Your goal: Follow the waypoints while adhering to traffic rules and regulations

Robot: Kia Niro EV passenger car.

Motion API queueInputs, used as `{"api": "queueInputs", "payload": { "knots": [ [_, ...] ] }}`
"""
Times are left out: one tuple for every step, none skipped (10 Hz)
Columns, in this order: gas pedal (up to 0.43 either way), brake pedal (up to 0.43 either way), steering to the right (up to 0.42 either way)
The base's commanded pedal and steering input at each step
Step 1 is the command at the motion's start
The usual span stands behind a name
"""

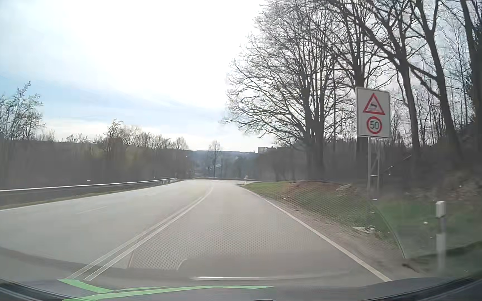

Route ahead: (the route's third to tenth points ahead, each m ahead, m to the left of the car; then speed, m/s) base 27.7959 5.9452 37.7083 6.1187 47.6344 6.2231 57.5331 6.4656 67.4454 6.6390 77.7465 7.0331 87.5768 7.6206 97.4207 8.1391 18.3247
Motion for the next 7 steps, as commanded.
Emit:
{"api": "queueInputs", "payload": {
  "knots": [
    [0.0, 0.067, -0.006],
    [0.0, 0.073, -0.006],
    [0.0, 0.073, -0.006],
    [0.0, 0.073, -0.006],
    [0.0, 0.073, -0.005],
    [0.0, 0.073, -0.005],
    [0.0, 0.073, -0.004]
  ]
}}
